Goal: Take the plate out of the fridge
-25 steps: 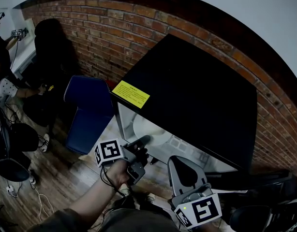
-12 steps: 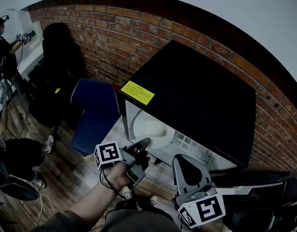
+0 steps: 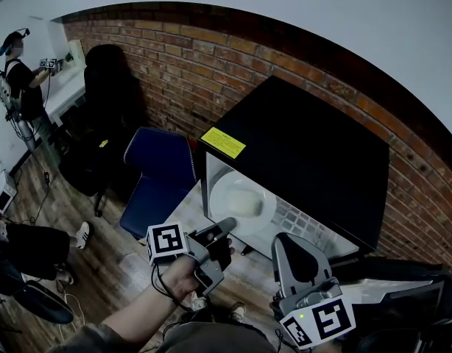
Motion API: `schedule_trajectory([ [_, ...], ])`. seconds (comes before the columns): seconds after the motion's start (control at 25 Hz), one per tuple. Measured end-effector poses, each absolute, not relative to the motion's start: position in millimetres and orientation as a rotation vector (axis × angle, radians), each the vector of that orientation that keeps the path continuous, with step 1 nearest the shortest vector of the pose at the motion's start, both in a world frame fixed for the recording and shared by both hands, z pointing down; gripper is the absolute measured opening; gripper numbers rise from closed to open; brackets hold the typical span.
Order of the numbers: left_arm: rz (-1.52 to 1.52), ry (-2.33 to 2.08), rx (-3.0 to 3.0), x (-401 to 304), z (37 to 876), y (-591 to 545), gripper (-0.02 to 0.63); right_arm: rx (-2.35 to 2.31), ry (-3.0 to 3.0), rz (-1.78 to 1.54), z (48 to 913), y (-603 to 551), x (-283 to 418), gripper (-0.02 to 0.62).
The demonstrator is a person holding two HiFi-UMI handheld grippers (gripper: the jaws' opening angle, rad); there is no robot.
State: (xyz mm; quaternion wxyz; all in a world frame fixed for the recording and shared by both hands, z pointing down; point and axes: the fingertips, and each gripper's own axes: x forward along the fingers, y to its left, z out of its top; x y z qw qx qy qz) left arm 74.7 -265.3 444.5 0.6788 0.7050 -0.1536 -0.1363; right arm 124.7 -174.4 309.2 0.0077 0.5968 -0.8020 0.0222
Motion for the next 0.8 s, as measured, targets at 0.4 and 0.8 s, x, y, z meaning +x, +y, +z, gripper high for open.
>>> schedule_trajectory([
  [0.4,-0.363,-0.371,1.563,41,417,-237,0.031,1.755,-2.614,-0.041,282,-166,99,0.031],
  [0.8,-0.449,-0.463,1.559,-10,407,-228,0.031,1.618,-2.725,-0.088,267,-165,67,0.032],
])
